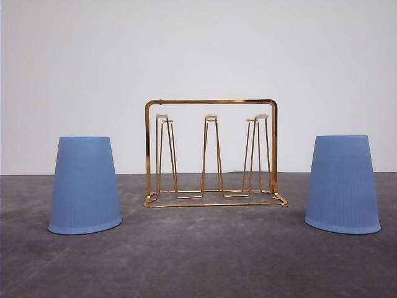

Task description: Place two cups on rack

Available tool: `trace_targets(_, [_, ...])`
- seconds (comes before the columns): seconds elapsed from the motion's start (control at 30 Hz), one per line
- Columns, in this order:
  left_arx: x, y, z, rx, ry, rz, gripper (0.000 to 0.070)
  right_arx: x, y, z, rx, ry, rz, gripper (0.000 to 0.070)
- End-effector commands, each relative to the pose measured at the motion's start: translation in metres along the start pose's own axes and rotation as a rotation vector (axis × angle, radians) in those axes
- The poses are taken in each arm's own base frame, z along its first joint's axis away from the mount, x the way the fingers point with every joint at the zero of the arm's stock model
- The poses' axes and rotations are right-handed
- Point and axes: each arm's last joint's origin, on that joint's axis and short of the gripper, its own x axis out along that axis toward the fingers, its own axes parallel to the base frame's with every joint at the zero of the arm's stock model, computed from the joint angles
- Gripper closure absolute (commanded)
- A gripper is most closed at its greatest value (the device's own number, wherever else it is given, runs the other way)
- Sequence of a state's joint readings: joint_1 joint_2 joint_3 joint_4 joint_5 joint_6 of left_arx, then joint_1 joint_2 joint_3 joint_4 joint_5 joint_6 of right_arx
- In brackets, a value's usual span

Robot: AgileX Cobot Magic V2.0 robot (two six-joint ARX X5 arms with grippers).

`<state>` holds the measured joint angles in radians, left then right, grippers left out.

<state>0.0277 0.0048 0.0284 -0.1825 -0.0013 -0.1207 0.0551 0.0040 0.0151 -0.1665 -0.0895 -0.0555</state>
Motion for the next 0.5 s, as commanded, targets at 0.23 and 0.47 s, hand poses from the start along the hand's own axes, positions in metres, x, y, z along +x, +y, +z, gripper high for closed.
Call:
trace_targets(0.23, [0.0015, 0.0007, -0.0054, -0.001, 0.018, 0.005, 0.0684, 0.0003, -0.0001, 0.0002, 0.002, -0.009, -0.002, 0.0684])
trace_targets(0.47, [0.0015, 0.0007, -0.0053, -0.001, 0.018, 0.004, 0.0684, 0.0003, 0.0005, 0.0007, 0.003, -0.016, 0.020, 0.0684])
